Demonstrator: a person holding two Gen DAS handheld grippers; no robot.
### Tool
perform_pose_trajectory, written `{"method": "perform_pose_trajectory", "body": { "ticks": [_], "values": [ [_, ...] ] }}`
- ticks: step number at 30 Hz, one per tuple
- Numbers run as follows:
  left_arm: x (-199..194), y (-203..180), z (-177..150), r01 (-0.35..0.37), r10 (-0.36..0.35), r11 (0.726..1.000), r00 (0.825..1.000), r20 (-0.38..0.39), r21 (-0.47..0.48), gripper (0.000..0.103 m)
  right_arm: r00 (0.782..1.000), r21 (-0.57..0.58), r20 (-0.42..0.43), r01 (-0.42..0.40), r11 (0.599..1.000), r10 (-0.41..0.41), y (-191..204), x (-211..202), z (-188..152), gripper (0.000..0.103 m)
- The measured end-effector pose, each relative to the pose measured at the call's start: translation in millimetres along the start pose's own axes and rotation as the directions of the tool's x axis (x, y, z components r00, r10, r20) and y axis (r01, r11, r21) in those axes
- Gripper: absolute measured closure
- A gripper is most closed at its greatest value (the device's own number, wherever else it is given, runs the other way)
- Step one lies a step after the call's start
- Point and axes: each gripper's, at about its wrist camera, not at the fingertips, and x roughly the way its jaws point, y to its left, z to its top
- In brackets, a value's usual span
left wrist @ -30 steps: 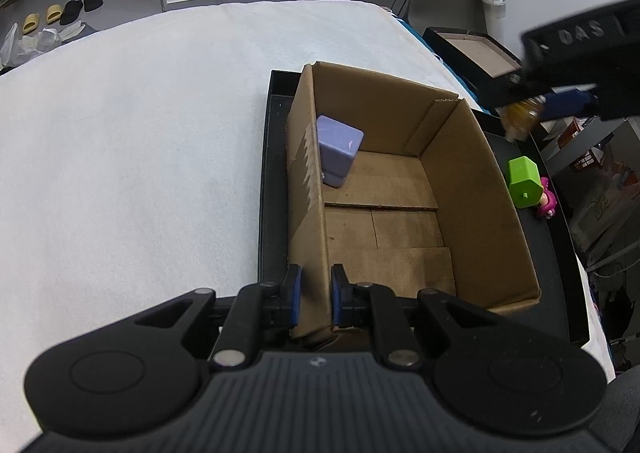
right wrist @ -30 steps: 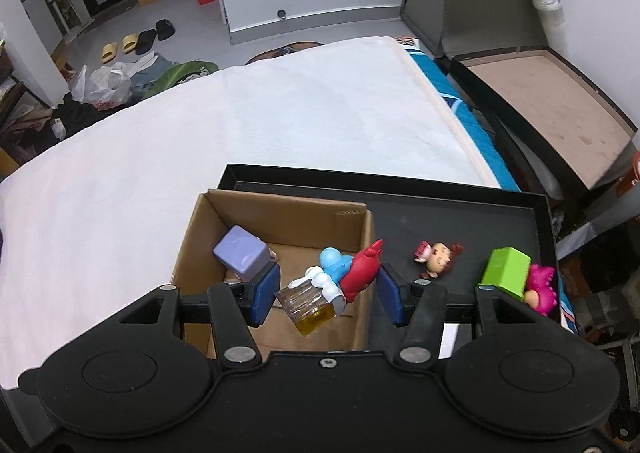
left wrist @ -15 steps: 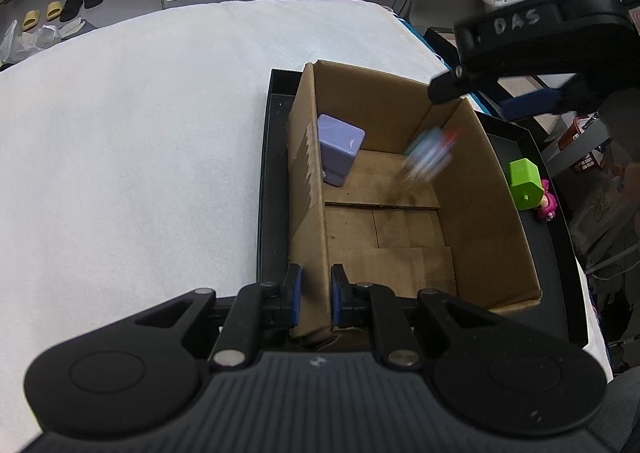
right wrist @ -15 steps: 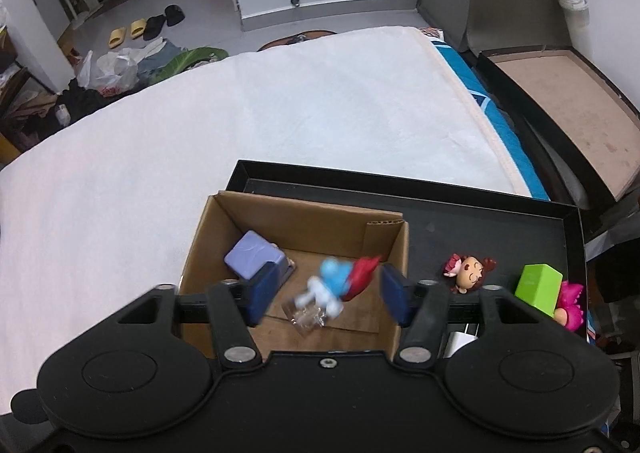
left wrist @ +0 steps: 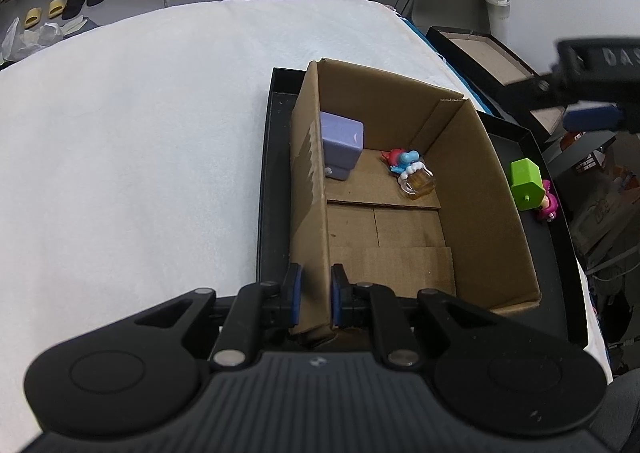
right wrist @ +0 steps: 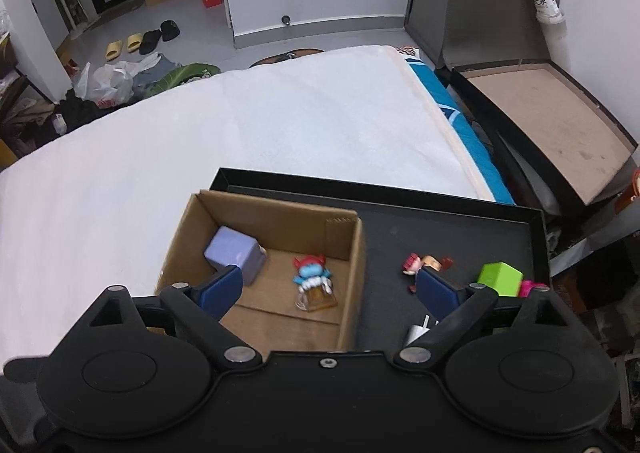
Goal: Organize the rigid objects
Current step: 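Carry the jar into the box and open the right gripper, then move the right gripper back over the tray toward the white charger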
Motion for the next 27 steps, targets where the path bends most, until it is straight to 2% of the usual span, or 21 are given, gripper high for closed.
{"method": "perform_pose_trajectory", "body": {
  "ticks": [5, 12, 27],
  "values": [
    [1, -1, 0, -0.006, 0.006, 1.0, 1.0, -0.006, 0.004, 0.089, 1.0, 0.024, 0.008, 0.013, 1.0, -0.013, -11, -10, -11, 0.008],
    [1, -3, -2, -0.019, 0.019, 1.0, 1.0, -0.014, 0.01, 0.089, 0.999, 0.092, 0.036, 0.036, 0.995, -0.04, -37, -23, -28, 0.0],
    [0, -8, -2, -0.054, 0.054, 0.998, 0.998, -0.02, 0.025, 0.089, 0.994, 0.179, 0.057, 0.084, 0.98, -0.095, -84, -34, -52, 0.0]
  ]
}}
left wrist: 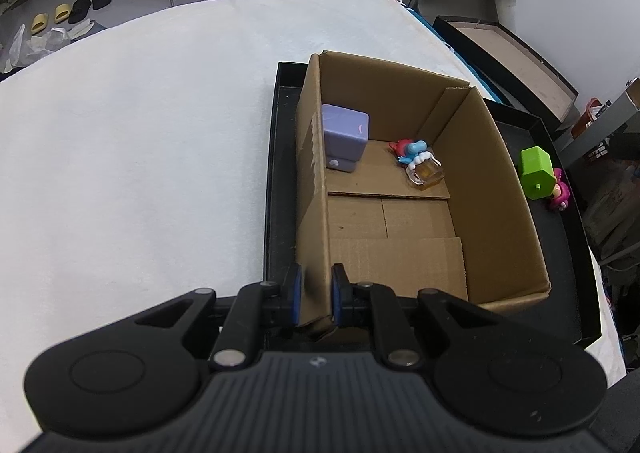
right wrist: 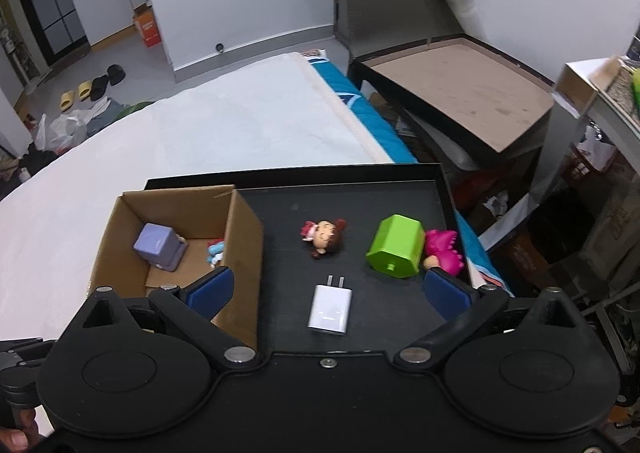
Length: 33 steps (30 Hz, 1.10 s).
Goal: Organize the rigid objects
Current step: 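Move the right gripper back over the tray toward the white charger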
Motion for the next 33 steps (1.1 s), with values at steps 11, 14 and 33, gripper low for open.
{"method": "perform_pose_trajectory", "body": {
  "ticks": [11, 14, 33],
  "values": [
    [1, -4, 0, -0.018, 0.018, 1.0, 1.0, -0.001, 0.011, 0.089, 1.0, 0.034, 0.02, 0.009, 0.999, -0.01, -31, -15, -2, 0.0],
    [1, -5, 0, -0.023, 0.023, 1.0, 1.0, -0.001, 0.013, 0.089, 0.999, 0.05, 0.032, 0.016, 0.999, -0.018, -39, -19, -2, 0.0],
    [0, -7, 0, -0.036, 0.036, 0.999, 0.999, -0.003, 0.016, 0.089, 0.998, 0.125, 0.057, -0.01, 0.992, 0.003, -85, -32, -11, 0.0]
  ]
}}
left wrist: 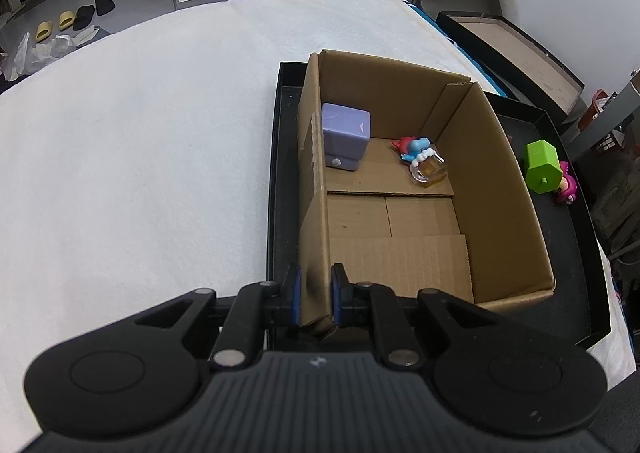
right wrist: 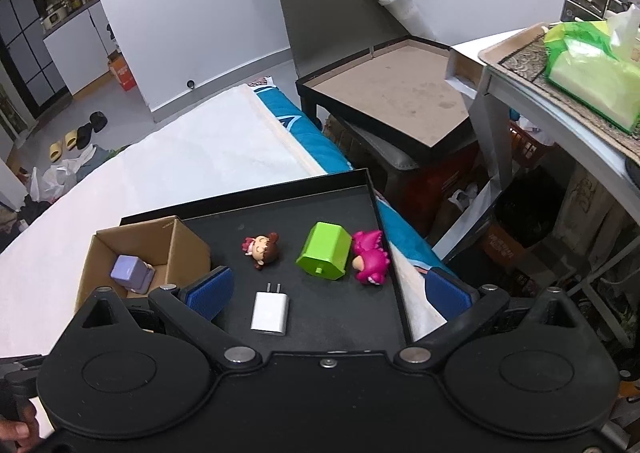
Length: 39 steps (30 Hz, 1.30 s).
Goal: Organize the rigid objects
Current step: 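Move the right gripper back over the tray toward the white charger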
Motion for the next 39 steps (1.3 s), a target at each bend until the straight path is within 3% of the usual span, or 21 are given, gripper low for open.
{"method": "perform_pose_trajectory", "body": {
  "ticks": [16, 32, 39],
  "values": [
    [-1, 0, -1, 0.003, -0.003, 1.0, 1.0, 0.007, 0.003, 0.089, 0.999, 0.015, -0.029, 0.028, 1.0, -0.027, -23, -4, -12, 0.0],
    [-7, 3, 0, 0.032, -0.031, 0.999, 0.999, 0.038, -0.01, 0.09, 0.993, 0.064, -0.111, -0.028, 0.998, 0.035, -22, 23, -20, 0.0],
    [-9, 6, 2, 0.057, -0.055, 0.998, 0.996, 0.066, -0.03, 0.09, 0.986, 0.068, -0.15, -0.067, 0.995, 0.076, -2, 48, -20, 0.013]
  ]
}}
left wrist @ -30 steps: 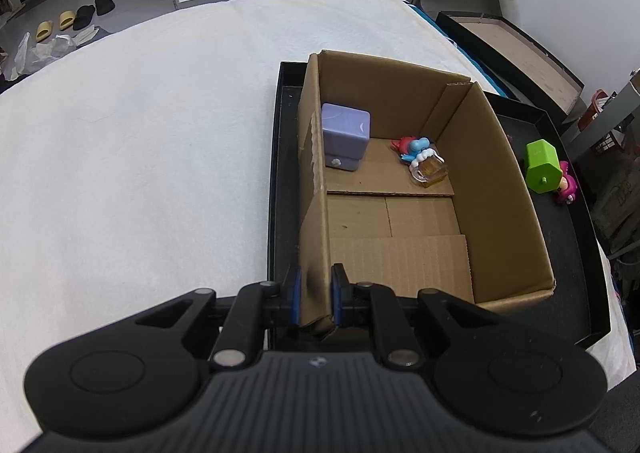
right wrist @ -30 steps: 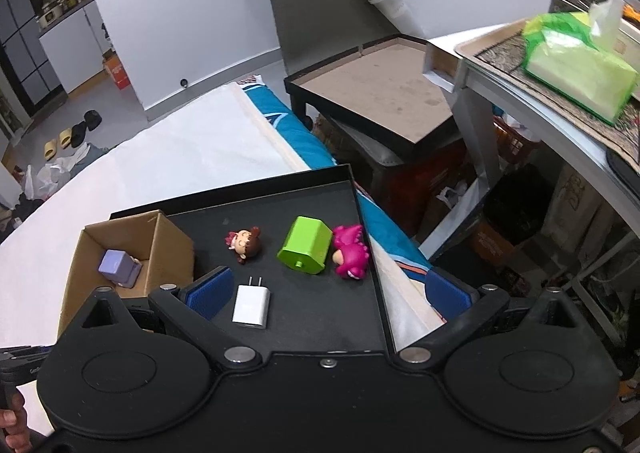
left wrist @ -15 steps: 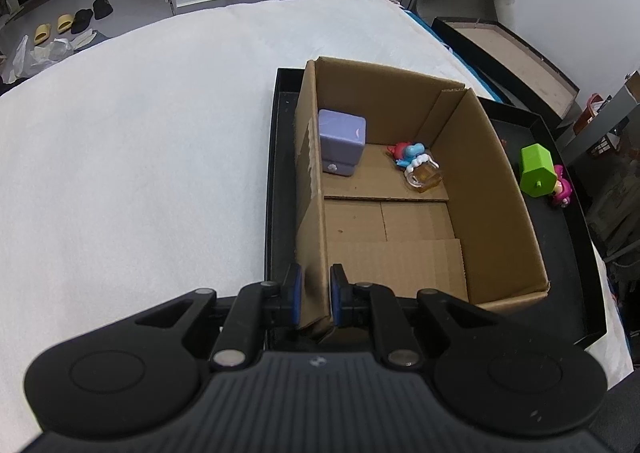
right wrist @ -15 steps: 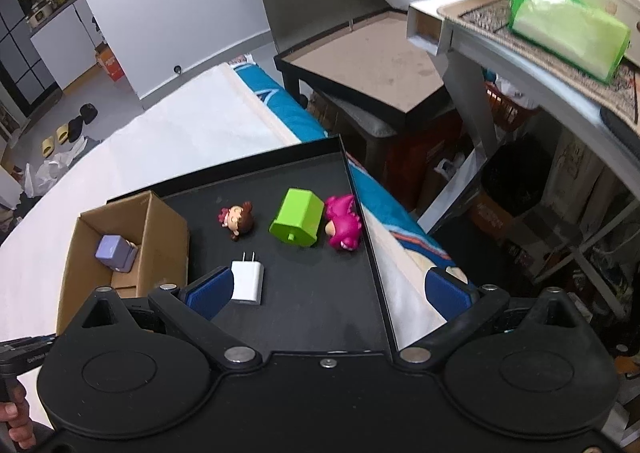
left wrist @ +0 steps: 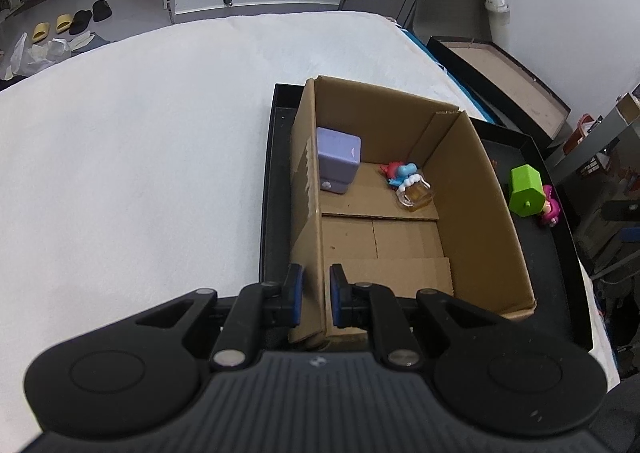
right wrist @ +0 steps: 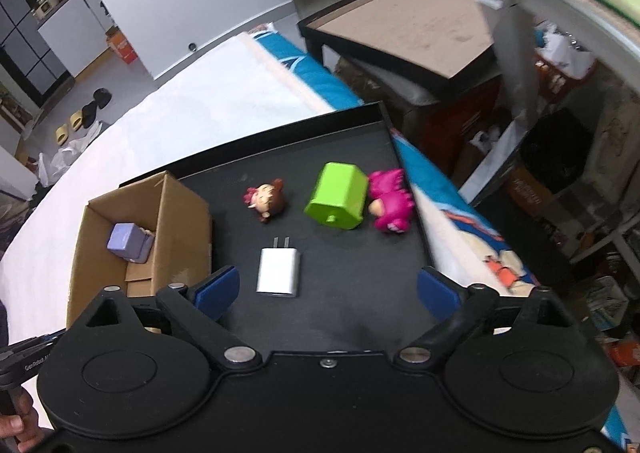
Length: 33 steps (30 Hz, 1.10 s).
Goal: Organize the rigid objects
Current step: 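Move the right gripper back over the tray toward the white charger, then close the right gripper on the white charger plug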
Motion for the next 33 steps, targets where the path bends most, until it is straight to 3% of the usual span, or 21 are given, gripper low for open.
{"method": "perform_pose_trajectory", "body": {
  "ticks": [8, 12, 16, 21, 25, 32, 33],
  "values": [
    [2, 6, 3, 0.017, -0.017, 1.0, 1.0, 0.017, -0.026, 0.093, 0.998, -0.003, -0.062, -0.018, 1.0, 0.018, 22, 39, 4, 0.025],
    [5, 8, 3, 0.027, -0.026, 0.999, 1.0, 0.014, -0.038, 0.093, 0.997, -0.009, -0.079, 0.01, 1.0, -0.011, 29, 56, 5, 0.026],
    [6, 8, 2, 0.029, -0.029, 0.999, 0.999, 0.014, -0.032, 0.093, 0.994, -0.014, -0.107, 0.027, 1.0, -0.028, 33, 74, 6, 0.036],
    [6, 12, 0, 0.037, -0.037, 0.998, 0.999, 0.014, -0.045, 0.093, 0.99, -0.019, -0.137, 0.024, 1.0, -0.027, 41, 93, 5, 0.036],
    [5, 11, -1, 0.037, -0.037, 0.999, 0.999, 0.017, -0.039, 0.093, 0.985, -0.034, -0.166, 0.03, 0.999, -0.035, 49, 108, 3, 0.046],
    [5, 13, 0, 0.044, -0.043, 0.998, 0.999, 0.015, -0.043, 0.093, 0.975, -0.087, -0.203, 0.074, 0.993, -0.091, 58, 134, -6, 0.054],
    [5, 13, 0, 0.044, -0.043, 0.998, 0.999, 0.015, -0.042, 0.093, 0.977, -0.104, -0.19, 0.081, 0.991, -0.1, 60, 133, -8, 0.061]
  ]
}}
